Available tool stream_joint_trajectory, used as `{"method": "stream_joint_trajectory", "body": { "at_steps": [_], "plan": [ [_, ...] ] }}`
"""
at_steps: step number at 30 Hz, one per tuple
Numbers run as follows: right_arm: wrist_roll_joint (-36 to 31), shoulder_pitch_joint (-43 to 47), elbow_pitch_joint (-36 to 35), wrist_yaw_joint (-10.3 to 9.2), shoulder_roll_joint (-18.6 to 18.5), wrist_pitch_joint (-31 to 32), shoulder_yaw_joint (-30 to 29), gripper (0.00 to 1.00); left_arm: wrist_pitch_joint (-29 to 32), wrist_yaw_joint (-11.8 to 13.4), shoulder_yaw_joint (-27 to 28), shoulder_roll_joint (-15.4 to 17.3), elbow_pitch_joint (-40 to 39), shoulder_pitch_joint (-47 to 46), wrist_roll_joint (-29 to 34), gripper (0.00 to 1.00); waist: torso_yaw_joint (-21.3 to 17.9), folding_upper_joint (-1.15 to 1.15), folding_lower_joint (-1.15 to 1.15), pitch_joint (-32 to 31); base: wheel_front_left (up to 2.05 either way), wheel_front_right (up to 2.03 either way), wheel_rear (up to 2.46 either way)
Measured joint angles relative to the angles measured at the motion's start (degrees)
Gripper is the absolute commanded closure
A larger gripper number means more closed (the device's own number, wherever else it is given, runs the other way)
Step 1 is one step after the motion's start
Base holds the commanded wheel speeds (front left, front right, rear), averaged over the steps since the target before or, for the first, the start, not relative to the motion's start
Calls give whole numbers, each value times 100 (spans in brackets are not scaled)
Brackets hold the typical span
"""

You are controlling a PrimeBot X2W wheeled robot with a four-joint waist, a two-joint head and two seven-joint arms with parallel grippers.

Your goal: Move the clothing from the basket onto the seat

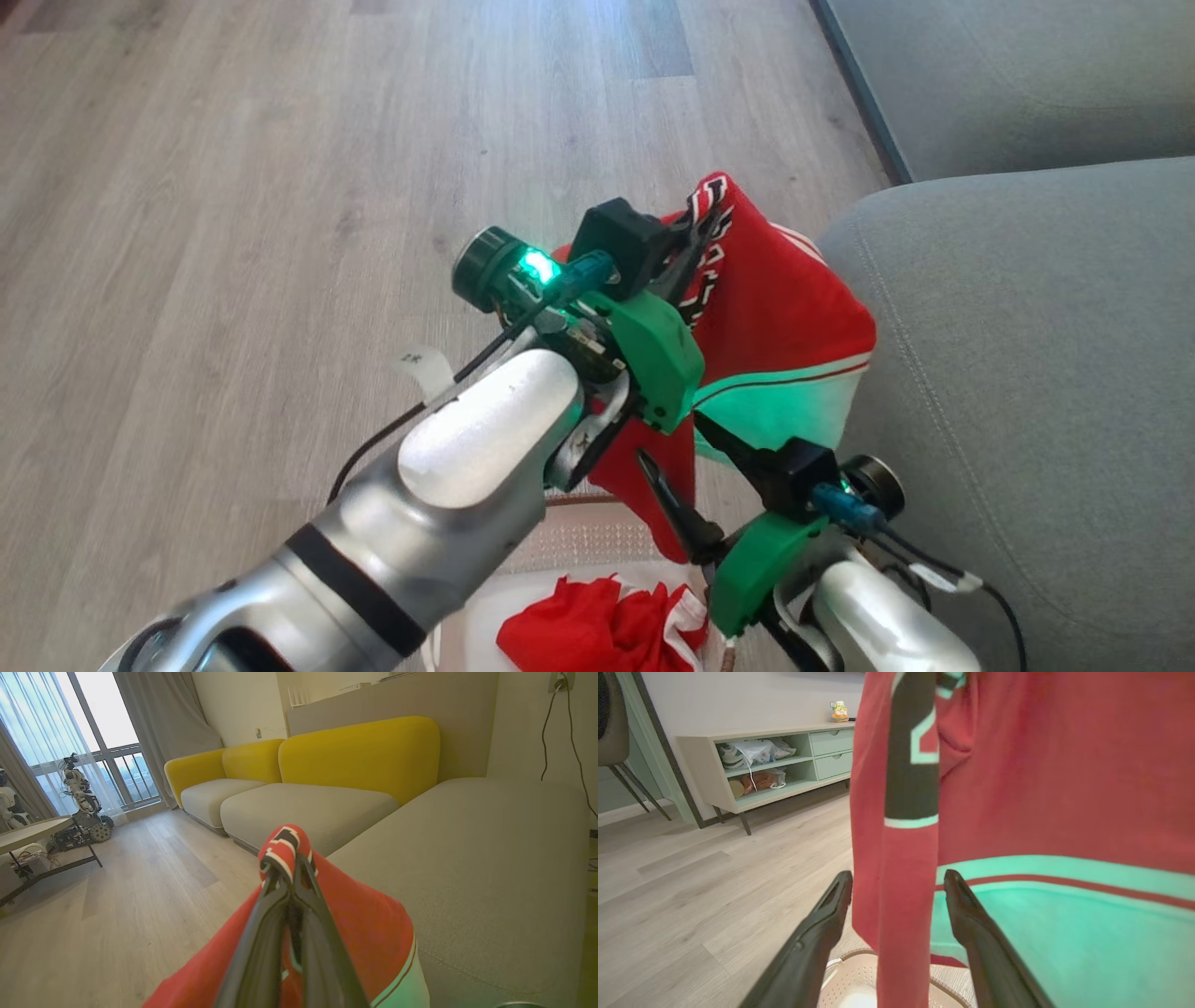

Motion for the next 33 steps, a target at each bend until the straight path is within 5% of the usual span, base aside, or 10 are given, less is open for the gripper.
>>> {"method": "stream_joint_trajectory", "body": {
  "at_steps": [5,7,8,10,17,19,20,21,22,33],
  "plan": [
    [81,-385,464,0,-14,0,208,0,-8,121,-209,0,-172,-112,-260,100,102,0,0,38,0,0,0],
    [164,-515,597,-1,-15,0,347,53,-10,168,-263,0,-241,-168,-328,100,145,0,0,53,0,0,0],
    [177,-566,649,0,-15,0,402,53,-25,187,-299,0,-260,-198,-371,100,165,0,0,62,0,0,0],
    [208,-645,719,0,-15,0,419,100,-63,211,-353,-1,-264,-220,-443,100,201,0,0,83,0,0,0],
    [179,-714,665,0,-18,1,10,100,-265,293,-286,36,210,-179,-628,100,187,0,0,174,0,0,0],
    [119,-711,556,0,-18,1,-155,100,-372,324,-189,82,321,-152,-690,73,149,0,0,190,0,0,0],
    [83,-709,500,0,-18,1,-238,100,-432,336,-152,105,354,-132,-727,52,127,0,0,198,0,0,0],
    [38,-708,449,0,-18,1,-327,100,-492,336,-120,126,402,-96,-762,7,104,0,0,209,0,0,0],
    [-3,-704,392,0,-18,1,-416,100,-539,336,-77,140,455,-42,-793,0,80,0,0,218,0,0,0],
    [-571,-701,-111,0,-18,1,-1528,100,-881,281,94,236,648,369,-878,0,-154,0,1,301,0,0,0]
  ]
}}
